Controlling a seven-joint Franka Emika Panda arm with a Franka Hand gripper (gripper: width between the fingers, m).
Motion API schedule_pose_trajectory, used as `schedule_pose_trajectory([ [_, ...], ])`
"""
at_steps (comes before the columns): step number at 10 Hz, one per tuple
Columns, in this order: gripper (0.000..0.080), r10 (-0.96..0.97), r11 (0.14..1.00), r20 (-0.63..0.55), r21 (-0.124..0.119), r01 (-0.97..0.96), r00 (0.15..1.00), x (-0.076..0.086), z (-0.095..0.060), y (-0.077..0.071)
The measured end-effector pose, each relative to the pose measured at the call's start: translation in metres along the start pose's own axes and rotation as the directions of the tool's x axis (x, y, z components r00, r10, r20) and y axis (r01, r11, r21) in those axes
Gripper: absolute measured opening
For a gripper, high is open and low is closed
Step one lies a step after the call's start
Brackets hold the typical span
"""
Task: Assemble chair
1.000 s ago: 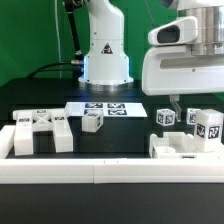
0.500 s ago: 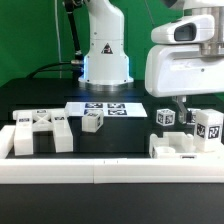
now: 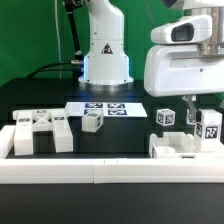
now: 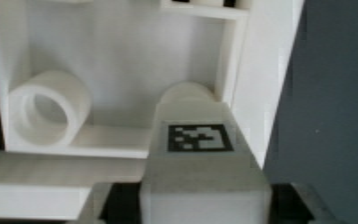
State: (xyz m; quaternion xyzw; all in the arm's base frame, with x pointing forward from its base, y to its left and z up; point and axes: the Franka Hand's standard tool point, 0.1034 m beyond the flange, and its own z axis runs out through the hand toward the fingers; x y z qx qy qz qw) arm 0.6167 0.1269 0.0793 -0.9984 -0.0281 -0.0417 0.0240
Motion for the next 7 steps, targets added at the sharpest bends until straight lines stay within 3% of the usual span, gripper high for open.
schedule_pose_trajectory([
  [2,0.0289,0.167,0.986,0.001,0.006,-0.167,0.986,-0.0001,0.0001,0.0001],
  [4,0.0289,0.408,0.913,0.004,0.009,-0.408,0.913,-0.0007,0.0005,0.0001],
  [7,0.0291,0.69,0.724,0.014,0.013,-0.69,0.724,-0.0019,0.0013,-0.0011],
])
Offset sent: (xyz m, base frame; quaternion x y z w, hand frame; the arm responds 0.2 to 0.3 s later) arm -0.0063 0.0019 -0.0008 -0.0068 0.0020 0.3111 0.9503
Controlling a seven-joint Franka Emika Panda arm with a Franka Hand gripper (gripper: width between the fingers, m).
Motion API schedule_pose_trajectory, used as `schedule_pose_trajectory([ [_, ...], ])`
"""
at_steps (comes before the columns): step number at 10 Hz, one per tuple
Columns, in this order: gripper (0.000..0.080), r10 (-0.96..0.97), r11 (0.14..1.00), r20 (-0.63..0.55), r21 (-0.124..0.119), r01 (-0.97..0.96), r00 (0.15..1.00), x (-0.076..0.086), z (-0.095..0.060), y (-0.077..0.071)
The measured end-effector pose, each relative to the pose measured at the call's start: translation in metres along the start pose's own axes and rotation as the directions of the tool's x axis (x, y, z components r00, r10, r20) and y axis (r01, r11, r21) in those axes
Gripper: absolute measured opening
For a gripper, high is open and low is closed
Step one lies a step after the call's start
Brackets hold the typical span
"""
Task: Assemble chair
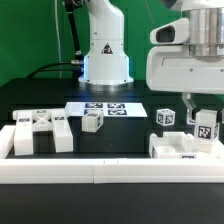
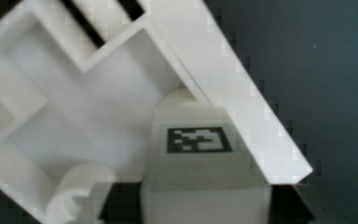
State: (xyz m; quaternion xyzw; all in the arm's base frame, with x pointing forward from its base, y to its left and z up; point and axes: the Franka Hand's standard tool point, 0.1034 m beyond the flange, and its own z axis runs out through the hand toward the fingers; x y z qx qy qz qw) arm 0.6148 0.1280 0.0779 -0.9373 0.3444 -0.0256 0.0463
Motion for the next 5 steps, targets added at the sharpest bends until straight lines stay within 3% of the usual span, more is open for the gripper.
schedule_pose_trajectory([
  [3,0.0291,0.268,0.963,0.016,0.014,-0.268,0.963,0.0008,0.0002,0.0004],
  [5,0.0291,0.411,0.911,0.025,0.006,-0.412,0.911,-0.0001,0.0006,-0.0001],
])
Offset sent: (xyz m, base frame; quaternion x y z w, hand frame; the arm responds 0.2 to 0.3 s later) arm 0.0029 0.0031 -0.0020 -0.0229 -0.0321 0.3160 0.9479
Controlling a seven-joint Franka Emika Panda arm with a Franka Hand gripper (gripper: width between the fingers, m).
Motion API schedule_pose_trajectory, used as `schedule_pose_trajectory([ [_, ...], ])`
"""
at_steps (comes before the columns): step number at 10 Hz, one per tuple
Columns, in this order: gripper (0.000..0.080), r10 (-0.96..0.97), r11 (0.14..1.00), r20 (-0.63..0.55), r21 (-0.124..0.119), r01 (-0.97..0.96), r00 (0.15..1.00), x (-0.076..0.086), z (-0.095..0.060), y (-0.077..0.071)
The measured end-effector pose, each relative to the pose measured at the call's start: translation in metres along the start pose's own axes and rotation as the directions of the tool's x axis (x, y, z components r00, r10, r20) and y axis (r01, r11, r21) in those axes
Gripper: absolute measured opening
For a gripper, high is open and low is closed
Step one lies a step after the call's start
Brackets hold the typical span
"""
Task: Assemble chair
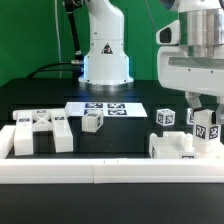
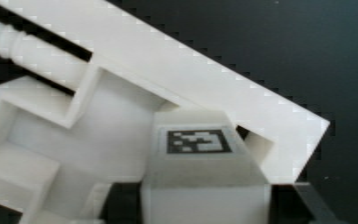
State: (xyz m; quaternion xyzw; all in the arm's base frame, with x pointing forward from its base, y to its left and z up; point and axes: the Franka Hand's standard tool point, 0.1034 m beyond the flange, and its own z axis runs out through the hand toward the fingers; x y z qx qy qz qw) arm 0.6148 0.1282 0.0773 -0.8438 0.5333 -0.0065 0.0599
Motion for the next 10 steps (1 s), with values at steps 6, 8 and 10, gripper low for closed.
schedule_pose_trajectory([
  [6,0.0526,0.036,0.999,-0.003,-0.001,-0.036,0.999,-0.002,0.0003,-0.0004],
  [8,0.0643,-0.14,0.99,-0.003,-0.003,0.14,0.99,-0.0026,0.0002,-0.0003],
  [10,0.0649,-0.334,0.943,-0.001,-0.006,0.334,0.943,-0.0044,0.0001,-0.0006],
])
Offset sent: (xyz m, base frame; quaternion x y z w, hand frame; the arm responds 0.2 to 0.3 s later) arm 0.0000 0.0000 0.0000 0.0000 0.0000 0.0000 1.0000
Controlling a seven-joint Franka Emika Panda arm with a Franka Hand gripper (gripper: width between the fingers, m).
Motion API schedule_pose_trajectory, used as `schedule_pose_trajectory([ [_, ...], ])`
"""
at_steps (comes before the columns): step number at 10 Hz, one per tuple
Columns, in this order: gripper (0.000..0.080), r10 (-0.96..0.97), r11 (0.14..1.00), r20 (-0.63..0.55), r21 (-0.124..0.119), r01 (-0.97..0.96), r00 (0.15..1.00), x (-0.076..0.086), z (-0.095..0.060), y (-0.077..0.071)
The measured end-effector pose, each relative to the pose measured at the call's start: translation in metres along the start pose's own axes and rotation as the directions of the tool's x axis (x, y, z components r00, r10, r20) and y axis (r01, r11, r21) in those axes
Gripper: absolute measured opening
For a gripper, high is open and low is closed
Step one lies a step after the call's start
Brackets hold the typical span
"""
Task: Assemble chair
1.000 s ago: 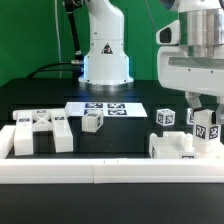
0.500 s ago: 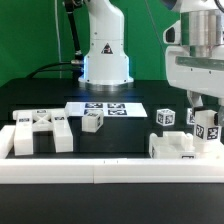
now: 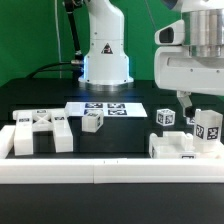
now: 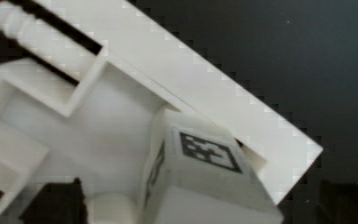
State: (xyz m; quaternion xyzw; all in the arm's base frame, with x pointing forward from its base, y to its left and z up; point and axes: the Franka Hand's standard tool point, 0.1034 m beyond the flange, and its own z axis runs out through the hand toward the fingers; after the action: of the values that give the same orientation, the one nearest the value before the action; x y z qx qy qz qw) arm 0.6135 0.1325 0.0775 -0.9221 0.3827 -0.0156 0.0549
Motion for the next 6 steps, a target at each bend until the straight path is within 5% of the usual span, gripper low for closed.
schedule_pose_trajectory([
  [3,0.0649,-0.29,0.957,-0.001,-0.002,0.29,0.957,0.0005,0.0002,0.0004],
  [6,0.0649,-0.583,0.812,0.019,-0.014,0.583,0.812,0.0044,-0.0009,-0.001],
])
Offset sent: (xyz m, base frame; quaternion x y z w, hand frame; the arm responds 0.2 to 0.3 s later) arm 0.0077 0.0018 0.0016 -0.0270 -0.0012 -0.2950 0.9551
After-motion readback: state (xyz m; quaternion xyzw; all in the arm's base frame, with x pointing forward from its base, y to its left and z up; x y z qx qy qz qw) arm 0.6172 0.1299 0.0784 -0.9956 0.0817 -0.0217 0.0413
